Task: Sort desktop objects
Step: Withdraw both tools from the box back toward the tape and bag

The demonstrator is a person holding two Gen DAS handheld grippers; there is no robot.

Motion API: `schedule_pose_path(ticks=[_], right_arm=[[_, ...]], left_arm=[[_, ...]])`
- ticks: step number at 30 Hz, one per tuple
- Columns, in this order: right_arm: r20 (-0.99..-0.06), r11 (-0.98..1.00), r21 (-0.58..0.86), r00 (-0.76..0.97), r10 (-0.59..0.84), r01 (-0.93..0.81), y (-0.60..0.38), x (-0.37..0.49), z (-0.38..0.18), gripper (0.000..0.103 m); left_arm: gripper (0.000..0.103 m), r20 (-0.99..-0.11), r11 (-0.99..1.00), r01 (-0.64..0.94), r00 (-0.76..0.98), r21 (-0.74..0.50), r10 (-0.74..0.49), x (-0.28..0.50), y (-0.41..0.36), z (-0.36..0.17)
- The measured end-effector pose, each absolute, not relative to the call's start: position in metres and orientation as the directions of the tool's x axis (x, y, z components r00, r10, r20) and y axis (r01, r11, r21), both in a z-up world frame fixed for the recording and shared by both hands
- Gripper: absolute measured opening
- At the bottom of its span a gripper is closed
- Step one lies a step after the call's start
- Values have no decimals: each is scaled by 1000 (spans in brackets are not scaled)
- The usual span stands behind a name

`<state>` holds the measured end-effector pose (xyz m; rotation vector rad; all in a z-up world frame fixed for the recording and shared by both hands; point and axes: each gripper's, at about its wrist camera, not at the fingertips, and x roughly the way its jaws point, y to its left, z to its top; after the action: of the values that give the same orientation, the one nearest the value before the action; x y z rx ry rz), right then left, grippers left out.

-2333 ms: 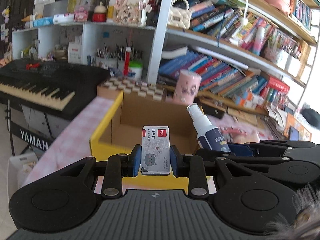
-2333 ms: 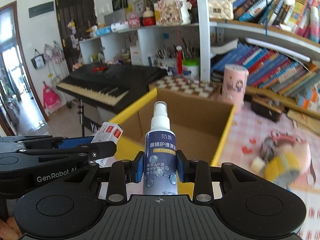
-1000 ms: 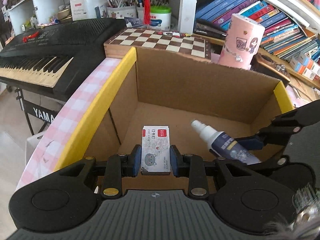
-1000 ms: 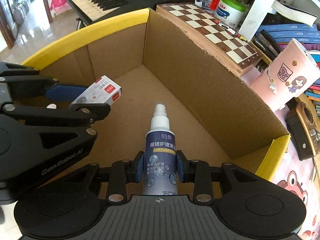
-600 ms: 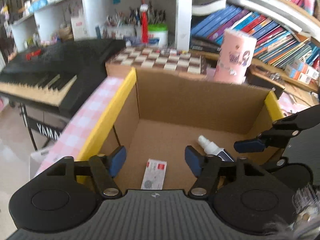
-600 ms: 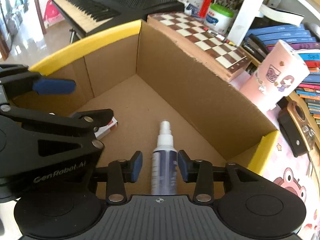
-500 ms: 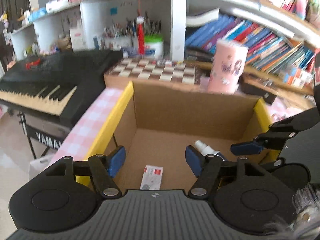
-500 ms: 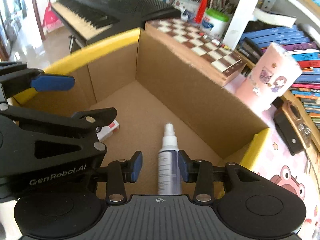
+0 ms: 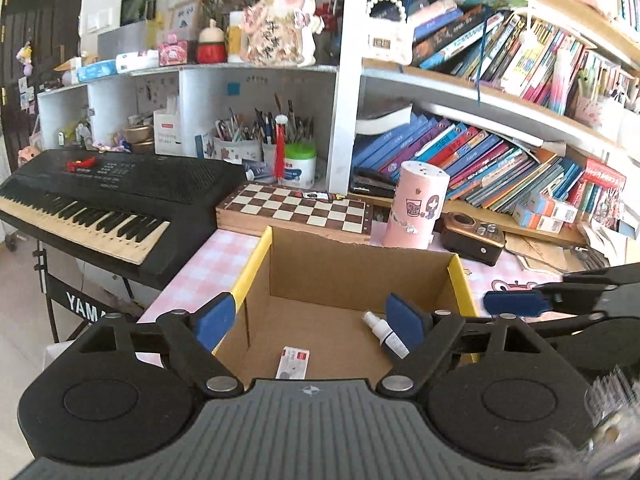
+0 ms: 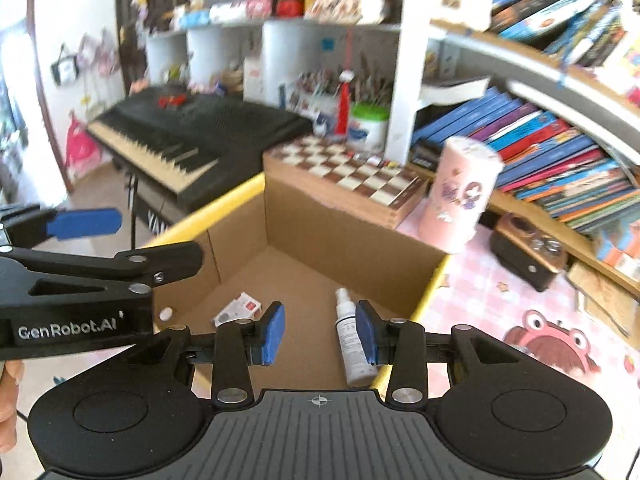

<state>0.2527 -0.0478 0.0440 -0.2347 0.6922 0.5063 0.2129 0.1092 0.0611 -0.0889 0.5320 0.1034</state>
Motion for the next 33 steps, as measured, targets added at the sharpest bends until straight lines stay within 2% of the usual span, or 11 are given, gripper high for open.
schedule_pose_path(ticks=[7, 21, 33], right_arm=[[-576, 920, -25, 758, 306, -390, -77, 199, 52, 39], [-577, 990, 61, 805, 140, -128, -112, 111, 28, 39], [-630, 995, 79, 776, -3, 68, -138, 47, 4, 39]], left_arm=[[85, -499, 992, -118, 863, -52, 77, 153, 117, 60], [85, -527, 995, -48, 850, -88, -5, 79, 112, 44], [85, -547, 993, 61, 830, -99, -106, 48, 83, 25]])
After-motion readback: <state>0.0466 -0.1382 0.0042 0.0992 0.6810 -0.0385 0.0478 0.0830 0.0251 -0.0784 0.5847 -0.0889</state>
